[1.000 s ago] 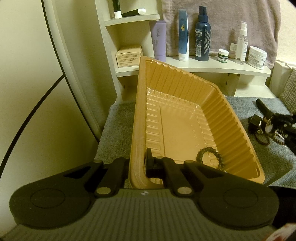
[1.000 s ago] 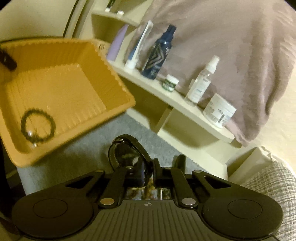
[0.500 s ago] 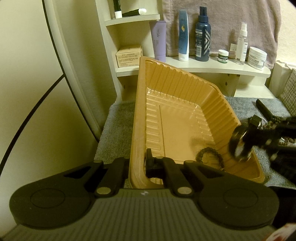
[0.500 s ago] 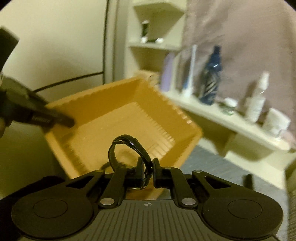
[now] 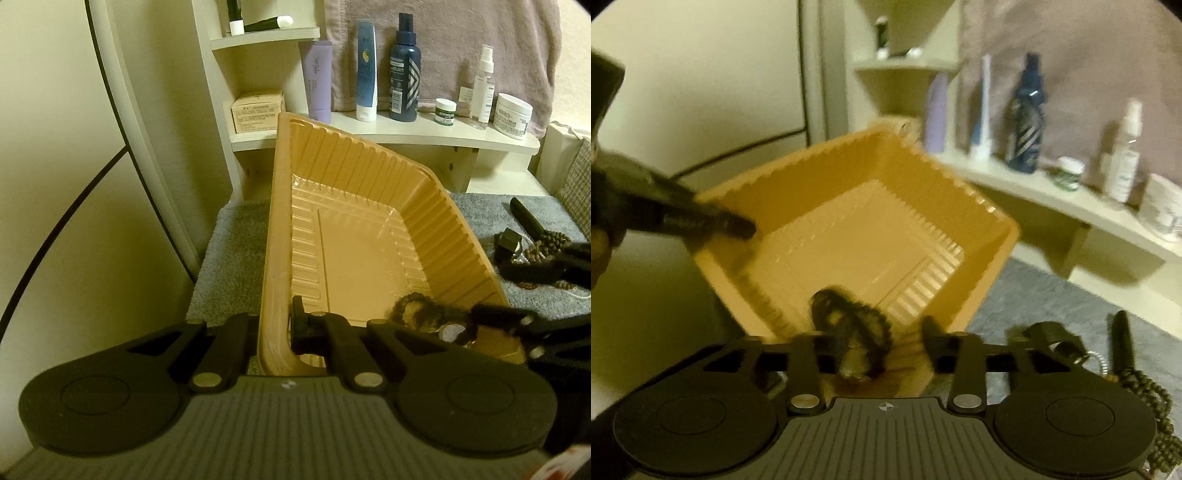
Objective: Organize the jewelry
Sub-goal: 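Grasp the black watch strap with the right gripper and drop it into the tray, then grasp the black watch with the right gripper and lower it into the tray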
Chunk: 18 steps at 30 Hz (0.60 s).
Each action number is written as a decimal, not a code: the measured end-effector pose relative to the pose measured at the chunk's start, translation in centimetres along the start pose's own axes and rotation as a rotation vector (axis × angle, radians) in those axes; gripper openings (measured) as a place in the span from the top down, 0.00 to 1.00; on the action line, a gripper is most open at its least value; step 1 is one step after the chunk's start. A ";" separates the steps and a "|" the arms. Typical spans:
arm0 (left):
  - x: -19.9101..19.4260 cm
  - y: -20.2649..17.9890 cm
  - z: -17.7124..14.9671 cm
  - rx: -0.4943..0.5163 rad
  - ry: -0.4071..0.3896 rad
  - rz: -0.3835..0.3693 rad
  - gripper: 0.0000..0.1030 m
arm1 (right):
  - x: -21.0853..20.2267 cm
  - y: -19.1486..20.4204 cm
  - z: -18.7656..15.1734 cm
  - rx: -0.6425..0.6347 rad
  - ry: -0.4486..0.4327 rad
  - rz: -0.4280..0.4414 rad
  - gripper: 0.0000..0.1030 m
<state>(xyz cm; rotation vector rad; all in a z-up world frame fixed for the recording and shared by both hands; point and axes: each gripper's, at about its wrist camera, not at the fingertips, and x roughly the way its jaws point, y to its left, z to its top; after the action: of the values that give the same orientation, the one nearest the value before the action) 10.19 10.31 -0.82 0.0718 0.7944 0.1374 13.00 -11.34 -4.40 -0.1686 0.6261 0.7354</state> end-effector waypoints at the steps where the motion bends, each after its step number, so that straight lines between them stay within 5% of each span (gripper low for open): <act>1: 0.0 0.0 0.0 0.000 0.000 -0.001 0.97 | -0.5 -0.3 0.0 0.018 -0.016 -0.018 0.53; 10: 0.0 0.0 0.0 0.004 -0.002 0.000 0.97 | -1.5 -5.7 -2.2 0.208 -0.004 -0.235 0.53; 18: 0.0 -0.1 0.1 0.009 -0.004 0.002 0.97 | 0.2 -6.8 -1.8 0.219 0.016 -0.235 0.53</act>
<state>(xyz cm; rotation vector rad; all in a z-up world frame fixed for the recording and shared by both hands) 10.28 10.23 -0.79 0.0816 0.7912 0.1353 16.80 -16.87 -6.44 -0.0447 0.6838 0.4361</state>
